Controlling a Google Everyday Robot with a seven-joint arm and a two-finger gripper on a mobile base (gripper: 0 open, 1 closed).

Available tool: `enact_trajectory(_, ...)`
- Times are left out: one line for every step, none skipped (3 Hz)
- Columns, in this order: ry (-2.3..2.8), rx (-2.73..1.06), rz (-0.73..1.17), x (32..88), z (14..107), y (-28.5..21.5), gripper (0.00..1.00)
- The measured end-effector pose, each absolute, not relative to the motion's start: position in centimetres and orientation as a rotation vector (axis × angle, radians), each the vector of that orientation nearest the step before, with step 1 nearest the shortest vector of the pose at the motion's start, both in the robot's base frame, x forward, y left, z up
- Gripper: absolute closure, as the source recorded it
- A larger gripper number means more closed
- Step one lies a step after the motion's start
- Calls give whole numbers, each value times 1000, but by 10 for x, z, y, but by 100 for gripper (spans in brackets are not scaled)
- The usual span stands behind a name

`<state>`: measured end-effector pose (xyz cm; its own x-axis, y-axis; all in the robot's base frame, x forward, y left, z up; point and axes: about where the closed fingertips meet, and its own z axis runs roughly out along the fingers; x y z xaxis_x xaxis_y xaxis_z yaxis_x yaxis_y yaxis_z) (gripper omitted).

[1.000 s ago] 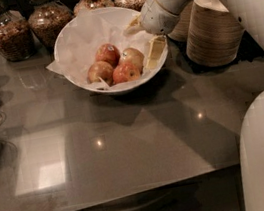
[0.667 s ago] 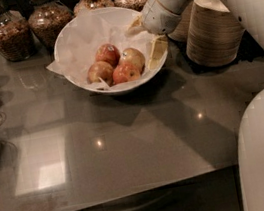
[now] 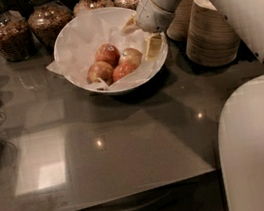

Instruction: Pick apple from white bowl

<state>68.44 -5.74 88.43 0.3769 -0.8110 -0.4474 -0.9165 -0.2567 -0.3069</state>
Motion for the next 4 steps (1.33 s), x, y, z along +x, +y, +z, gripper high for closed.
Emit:
enact_trajectory(1480,-2136,281,692,880,-53,20)
enact_trajectory(1476,-2142,296,697,877,-50,20)
enact_trajectory(1480,-2139,317,701,872,-48,21)
enact_trajectory(1515,-2137,347,707,855,-49,23)
